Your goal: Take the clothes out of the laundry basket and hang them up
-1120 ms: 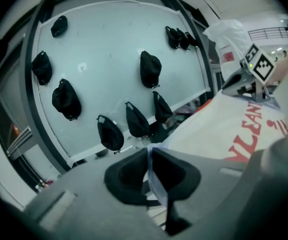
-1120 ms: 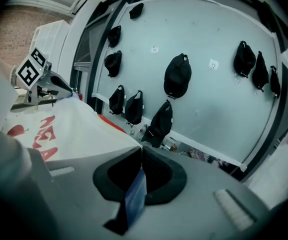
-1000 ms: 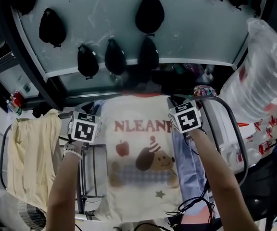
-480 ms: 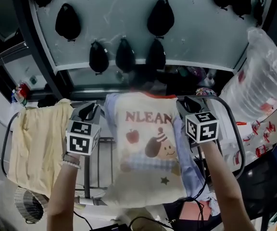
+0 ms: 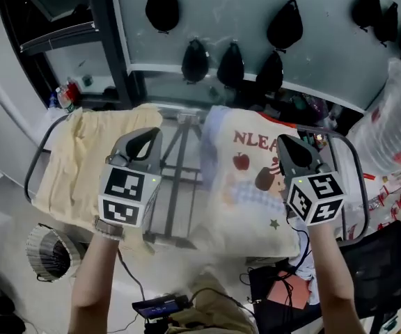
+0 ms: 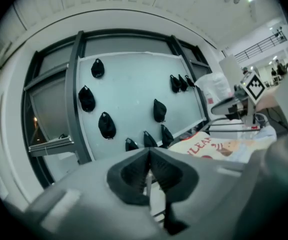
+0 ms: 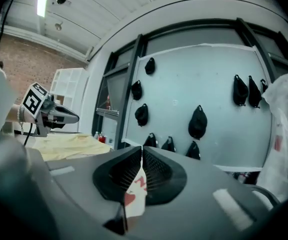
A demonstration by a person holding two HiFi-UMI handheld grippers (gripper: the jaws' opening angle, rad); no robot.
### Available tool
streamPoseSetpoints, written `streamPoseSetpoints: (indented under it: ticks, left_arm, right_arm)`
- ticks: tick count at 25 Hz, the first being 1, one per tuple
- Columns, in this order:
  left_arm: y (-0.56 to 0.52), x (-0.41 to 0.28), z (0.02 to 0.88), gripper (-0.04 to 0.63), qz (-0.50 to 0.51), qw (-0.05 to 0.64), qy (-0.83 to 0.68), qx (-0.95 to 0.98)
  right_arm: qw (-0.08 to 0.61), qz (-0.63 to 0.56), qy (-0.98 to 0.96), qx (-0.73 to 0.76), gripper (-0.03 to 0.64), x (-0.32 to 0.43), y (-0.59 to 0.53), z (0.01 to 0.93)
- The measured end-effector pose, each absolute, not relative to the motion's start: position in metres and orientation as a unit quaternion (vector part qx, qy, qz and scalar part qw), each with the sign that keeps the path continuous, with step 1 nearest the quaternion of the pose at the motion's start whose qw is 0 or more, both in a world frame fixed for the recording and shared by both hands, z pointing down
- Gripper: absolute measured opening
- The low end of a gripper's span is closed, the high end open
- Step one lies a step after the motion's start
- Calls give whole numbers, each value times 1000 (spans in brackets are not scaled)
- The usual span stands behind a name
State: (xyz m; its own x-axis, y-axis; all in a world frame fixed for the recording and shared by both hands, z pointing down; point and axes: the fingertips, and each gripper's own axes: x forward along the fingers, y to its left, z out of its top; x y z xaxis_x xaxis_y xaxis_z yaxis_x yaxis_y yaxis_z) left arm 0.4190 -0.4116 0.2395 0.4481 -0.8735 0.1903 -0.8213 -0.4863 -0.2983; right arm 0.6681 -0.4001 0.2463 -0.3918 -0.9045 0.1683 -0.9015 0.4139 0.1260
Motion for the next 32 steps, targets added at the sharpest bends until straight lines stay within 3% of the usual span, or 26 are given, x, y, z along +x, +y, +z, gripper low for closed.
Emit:
streamPoseSetpoints:
  ticks: [15, 24, 32]
  left_arm:
    - [-188, 200, 214, -6, -161, 105, 609, -770]
    - [-67, 95, 234, -6, -141, 41, 708, -691]
    - [25, 40, 254, -6, -150, 2, 778, -610]
  right_arm:
    - [77, -107, -929, 346, 12, 374, -237, 222]
    - [72, -120, -970, 198, 12, 232, -161, 246]
    - [80, -130, -984, 87, 11, 152, -113, 263]
